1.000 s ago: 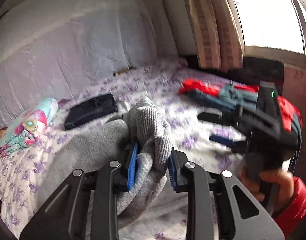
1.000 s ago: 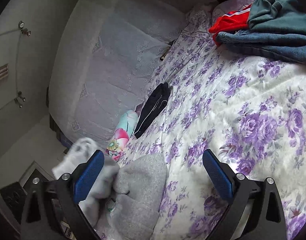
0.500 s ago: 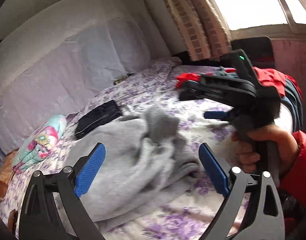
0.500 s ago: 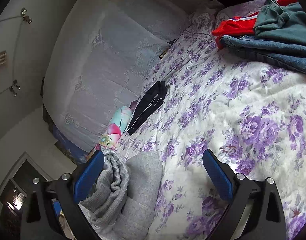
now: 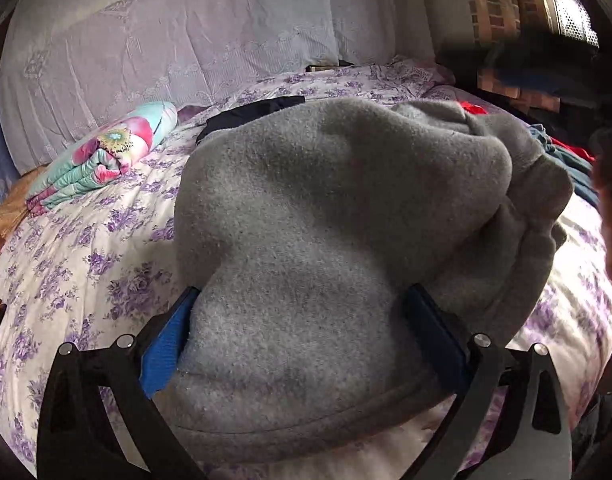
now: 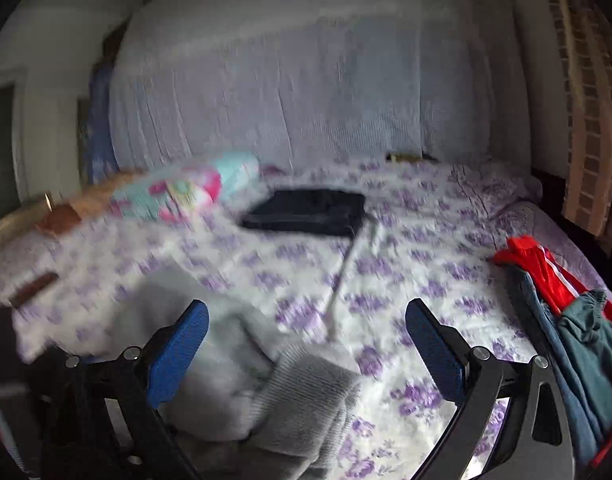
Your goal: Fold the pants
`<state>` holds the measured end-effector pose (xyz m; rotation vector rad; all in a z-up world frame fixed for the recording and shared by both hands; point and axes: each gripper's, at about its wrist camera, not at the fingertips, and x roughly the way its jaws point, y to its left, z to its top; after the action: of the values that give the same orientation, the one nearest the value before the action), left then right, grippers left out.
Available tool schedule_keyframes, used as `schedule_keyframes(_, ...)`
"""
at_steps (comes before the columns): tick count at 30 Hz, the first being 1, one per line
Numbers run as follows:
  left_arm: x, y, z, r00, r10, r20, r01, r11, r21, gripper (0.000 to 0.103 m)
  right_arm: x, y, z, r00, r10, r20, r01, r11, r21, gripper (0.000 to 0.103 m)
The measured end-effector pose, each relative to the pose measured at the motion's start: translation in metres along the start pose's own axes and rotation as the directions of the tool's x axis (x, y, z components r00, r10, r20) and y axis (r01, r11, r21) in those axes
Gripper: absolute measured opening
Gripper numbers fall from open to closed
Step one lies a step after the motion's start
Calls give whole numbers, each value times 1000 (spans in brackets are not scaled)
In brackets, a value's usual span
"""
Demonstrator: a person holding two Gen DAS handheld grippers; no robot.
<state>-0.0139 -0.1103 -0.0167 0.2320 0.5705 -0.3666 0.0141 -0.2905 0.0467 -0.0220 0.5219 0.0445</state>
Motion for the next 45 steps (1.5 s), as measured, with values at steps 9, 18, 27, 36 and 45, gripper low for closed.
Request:
schedule_keyframes(9, -3, 6, -1, 998, -66, 10, 66, 998, -16, 98, 64, -58, -28, 975, 170, -146, -130, 960, 249, 99)
schedule_keyframes(18, -7, 12, -5, 996, -84, 31, 86, 995, -55, 98, 10, 69, 55, 929, 359, -92, -365, 929, -64, 52)
schedule_keyframes(27, -6, 17, -5, 994, -102, 23, 104, 991, -85, 98, 114, 76, 25, 844, 403, -355, -406, 911, 68, 13)
schedule_keyframes(36, -8, 16, -9, 994, -107, 30, 109, 991, -83, 99, -34, 30, 26, 963, 259, -77, -265, 962, -69, 48)
schedule_keyframes(45, -8, 10, -7, 993, -113, 21, 114, 991, -67, 99, 11, 4, -45, 973, 165, -161, -169, 986, -11, 57)
